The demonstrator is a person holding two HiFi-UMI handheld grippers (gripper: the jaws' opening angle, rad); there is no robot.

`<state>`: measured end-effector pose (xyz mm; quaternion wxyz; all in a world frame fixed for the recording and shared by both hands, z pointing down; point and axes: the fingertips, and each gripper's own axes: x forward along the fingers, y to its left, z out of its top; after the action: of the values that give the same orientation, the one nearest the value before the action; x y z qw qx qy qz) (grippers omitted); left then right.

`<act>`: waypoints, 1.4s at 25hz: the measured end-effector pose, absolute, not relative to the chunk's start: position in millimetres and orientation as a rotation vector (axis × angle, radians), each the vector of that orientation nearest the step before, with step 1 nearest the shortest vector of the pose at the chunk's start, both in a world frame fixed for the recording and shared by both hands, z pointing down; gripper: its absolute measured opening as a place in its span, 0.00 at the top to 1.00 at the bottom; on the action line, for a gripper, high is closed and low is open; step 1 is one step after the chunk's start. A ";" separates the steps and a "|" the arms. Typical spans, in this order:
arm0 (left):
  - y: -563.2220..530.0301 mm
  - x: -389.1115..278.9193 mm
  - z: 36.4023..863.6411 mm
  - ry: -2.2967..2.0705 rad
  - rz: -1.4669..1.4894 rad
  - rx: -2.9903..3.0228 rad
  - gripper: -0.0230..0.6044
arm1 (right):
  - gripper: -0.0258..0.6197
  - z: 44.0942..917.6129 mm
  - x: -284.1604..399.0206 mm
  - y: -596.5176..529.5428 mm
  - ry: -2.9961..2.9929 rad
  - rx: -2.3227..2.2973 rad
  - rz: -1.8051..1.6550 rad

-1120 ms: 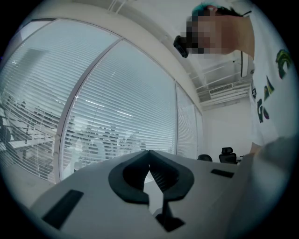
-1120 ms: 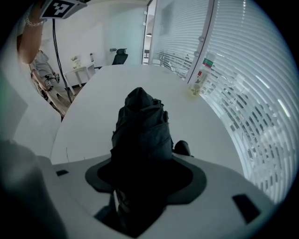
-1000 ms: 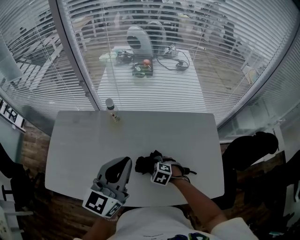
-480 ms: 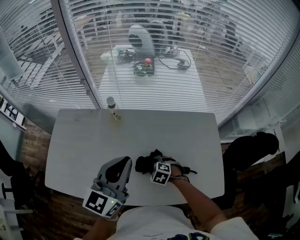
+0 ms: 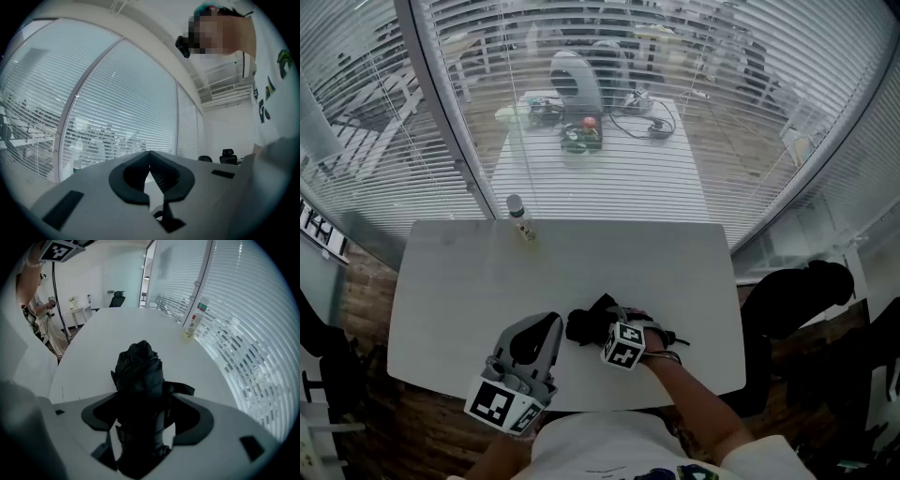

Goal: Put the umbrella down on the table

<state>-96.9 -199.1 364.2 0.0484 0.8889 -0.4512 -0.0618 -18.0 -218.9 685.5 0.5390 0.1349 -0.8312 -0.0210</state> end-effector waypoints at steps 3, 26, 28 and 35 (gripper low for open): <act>-200.0 -92.4 364.7 -1.359 -0.188 2.715 0.94 | 0.43 670.4 -13.7 -221.1 -1.994 0.339 -0.066; -209.5 -67.7 363.5 -1.278 -0.156 2.768 0.94 | 0.65 458.0 19.8 -250.7 -2.545 0.972 0.029; -209.8 -66.9 363.2 -1.276 -0.153 2.769 0.94 | 0.69 443.0 23.0 -248.0 -2.578 1.015 0.025; -211.2 -66.0 363.3 -1.271 -0.149 2.772 0.94 | 0.74 396.3 32.8 -232.3 -2.675 1.117 -0.010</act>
<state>-66.0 -211.2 363.3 0.0443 0.9070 -0.4159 -0.0489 32.8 -232.3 396.3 0.1213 0.3825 -0.9160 -0.0034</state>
